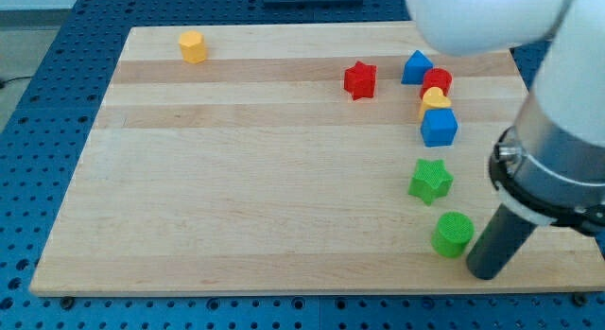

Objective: Move the green circle to the top center of the board

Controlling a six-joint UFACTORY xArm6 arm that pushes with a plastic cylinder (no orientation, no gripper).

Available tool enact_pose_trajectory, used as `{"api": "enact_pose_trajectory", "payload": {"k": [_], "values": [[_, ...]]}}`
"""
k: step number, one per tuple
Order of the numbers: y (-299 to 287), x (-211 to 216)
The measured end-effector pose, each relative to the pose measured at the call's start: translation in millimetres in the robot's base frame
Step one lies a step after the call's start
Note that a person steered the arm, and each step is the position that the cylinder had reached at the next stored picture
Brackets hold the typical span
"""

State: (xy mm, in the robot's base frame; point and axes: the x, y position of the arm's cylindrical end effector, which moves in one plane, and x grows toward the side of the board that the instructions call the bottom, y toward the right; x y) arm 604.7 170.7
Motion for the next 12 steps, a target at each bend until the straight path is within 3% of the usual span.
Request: {"api": "enact_pose_trajectory", "payload": {"k": [2,3,4,5,8,9,10,12], "values": [[-35,-35],[-16,-41],[-56,-60],[-117,-54],[-158,-155],[-216,-162],[-237,-170],[-259,-252]]}}
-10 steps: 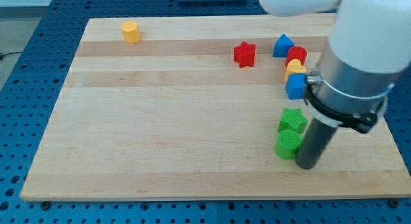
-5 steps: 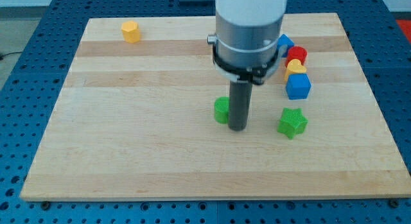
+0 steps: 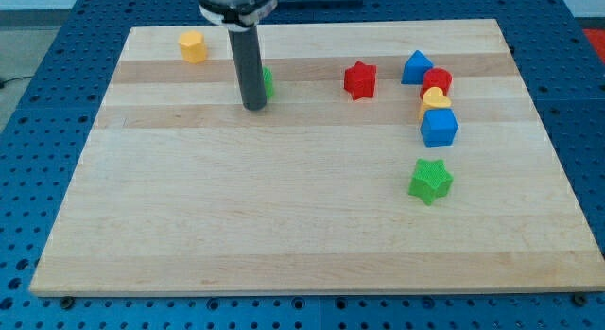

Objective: Move the green circle to the top center of the board

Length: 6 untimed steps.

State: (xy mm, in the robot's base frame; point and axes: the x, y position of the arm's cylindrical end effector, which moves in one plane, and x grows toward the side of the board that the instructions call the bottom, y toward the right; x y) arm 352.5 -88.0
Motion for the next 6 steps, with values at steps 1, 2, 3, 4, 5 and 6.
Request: {"api": "enact_pose_trajectory", "payload": {"k": [1,2,3,4,5,6], "values": [[0,-35],[-3,-61],[-44,-66],[-21,-84],[26,-105],[64,-105]]}}
